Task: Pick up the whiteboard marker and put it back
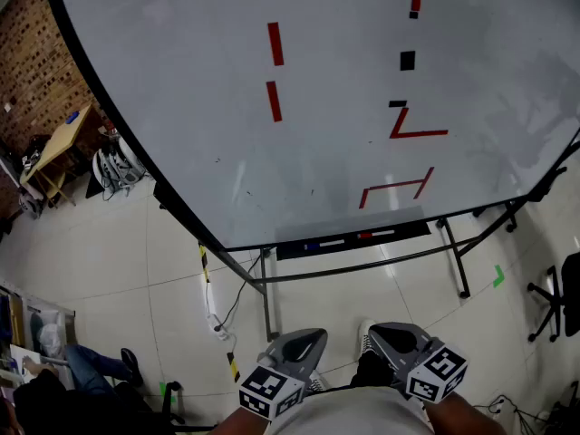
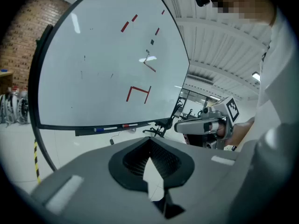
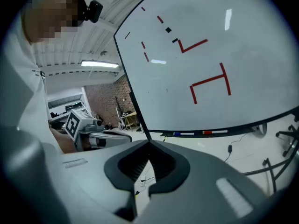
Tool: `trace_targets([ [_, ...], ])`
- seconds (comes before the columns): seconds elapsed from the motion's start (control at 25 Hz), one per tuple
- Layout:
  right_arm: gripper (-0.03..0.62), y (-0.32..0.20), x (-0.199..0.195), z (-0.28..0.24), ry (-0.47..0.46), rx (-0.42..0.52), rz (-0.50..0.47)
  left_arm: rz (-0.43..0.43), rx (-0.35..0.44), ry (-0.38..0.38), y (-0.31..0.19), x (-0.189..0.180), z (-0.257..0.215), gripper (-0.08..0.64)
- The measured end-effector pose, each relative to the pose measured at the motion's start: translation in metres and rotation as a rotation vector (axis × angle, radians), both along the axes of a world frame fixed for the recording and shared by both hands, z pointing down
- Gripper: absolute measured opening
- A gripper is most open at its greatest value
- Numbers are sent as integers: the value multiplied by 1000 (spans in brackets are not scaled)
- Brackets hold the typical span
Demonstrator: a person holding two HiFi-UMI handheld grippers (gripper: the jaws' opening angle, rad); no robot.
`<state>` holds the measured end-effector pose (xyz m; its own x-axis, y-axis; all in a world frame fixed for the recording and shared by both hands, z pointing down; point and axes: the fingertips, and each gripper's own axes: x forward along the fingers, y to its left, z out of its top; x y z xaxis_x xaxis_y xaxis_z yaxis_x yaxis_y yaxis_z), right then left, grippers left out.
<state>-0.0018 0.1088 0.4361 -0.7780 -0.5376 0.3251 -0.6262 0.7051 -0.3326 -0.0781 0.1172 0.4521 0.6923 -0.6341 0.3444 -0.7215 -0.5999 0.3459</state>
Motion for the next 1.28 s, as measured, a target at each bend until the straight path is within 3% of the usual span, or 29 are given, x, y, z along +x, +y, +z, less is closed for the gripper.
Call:
trace_targets([
  [0.36,2,-83,28,-7,23,17,-137,-132,23,-7,-85,25,-7,17],
  [0.76,2,-148,66,-3,18,9,-292,-345,66,-117,-172,30,-2,37],
  [0.96,2,-158,63,4,5,-11,-276,-287,69,-270,-187,17,12,58],
  [1.12,2,-164,59,7,-1,-18,-231,-184,62,-394,-197,15,29,64],
  [1.28,2,-168,59,15,-10,-38,-182,-42,102,-617,-207,15,54,69],
])
